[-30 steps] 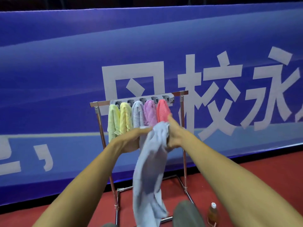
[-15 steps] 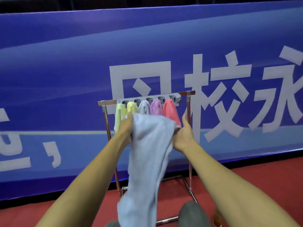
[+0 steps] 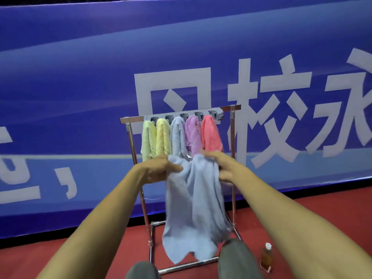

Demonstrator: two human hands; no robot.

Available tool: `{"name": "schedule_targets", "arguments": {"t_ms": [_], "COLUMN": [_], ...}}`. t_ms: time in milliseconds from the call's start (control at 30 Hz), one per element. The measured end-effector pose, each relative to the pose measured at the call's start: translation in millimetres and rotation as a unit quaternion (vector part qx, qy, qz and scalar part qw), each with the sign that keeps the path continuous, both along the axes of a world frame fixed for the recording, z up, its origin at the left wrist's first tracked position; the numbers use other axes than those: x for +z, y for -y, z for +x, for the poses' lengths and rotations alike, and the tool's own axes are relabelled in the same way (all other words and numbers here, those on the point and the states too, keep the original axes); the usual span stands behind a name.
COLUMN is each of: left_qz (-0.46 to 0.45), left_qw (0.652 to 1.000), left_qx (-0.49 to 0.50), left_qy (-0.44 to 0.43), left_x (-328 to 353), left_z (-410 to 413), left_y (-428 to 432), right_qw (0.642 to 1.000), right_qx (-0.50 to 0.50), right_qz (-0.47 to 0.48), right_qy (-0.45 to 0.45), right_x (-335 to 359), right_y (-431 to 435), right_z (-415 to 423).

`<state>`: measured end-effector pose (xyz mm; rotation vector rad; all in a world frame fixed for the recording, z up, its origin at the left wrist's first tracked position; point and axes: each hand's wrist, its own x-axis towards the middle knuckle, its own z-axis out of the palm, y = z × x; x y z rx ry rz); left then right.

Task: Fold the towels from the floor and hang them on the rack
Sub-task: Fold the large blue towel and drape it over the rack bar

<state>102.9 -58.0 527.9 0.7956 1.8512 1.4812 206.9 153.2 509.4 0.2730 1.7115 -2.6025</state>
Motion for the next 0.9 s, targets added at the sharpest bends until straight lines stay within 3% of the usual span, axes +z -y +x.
{"name": "schedule_targets", "arguments": {"t_ms": [67,133,200,267,333,400,467,500,600,667,700,767,833,900], "left_qz": [0.091,0.119,0.020,-0.026,0.038,0.078,-0.002,-0.038,-0.005,-0.013,-0.077,-0.170,-0.085,0.053], "left_qw": [0.989,0.978,0.990,0.996,0.994,0.987,0.994,0.995,0.993,0.984,0.983,0.978,0.990,0.984], "left_qx": [0.113,0.170,0.127,0.070,0.092,0.116,0.092,0.078,0.120,0.174,0.163,0.108,0.114,0.163], "left_qy": [0.002,0.032,0.052,0.044,0.042,0.077,0.067,0.045,-0.007,-0.030,-0.041,-0.057,-0.017,0.042], "left_x": [2.2,1.1,-11.4,-26.4,-24.8,-14.6,-2.0,2.0,10.6,17.2,17.8,17.6,22.8,31.1], "left_z": [-1.8,-5.7,-8.6,0.7,7.3,2.0,1.6,1.5,3.4,3.2,3.4,5.4,4.6,1.1], "left_y": [-4.2,-1.0,4.5,4.9,0.8,-0.7,4.3,5.3,6.5,9.6,11.5,17.1,16.8,16.2], "right_qw": [0.992,0.996,0.998,0.999,0.993,1.000,0.994,0.996,0.993,0.996,0.993,0.995,0.992,0.990], "right_qx": [-0.090,-0.081,-0.039,-0.044,-0.071,-0.024,0.018,0.019,-0.090,-0.072,-0.048,-0.039,-0.119,-0.132], "right_qz": [-0.075,-0.016,0.047,-0.021,-0.088,-0.011,0.082,0.075,-0.066,0.044,0.094,0.085,-0.031,-0.038], "right_qy": [-0.040,-0.019,0.026,0.002,-0.026,0.014,0.064,0.050,-0.033,0.030,0.058,0.046,-0.021,-0.024], "right_x": [3.1,2.6,2.2,8.5,14.0,17.4,22.7,29.7,43.9,43.1,39.1,38.2,40.5,39.8], "right_y": [-7.6,-9.8,-10.0,-11.0,-16.4,-15.5,-12.0,-12.1,-25.8,-24.1,-22.5,-24.8,-34.0,-36.8], "right_z": [0.7,1.3,3.6,7.2,8.8,9.4,13.2,14.6,15.2,17.9,18.5,19.4,18.5,19.4]}}
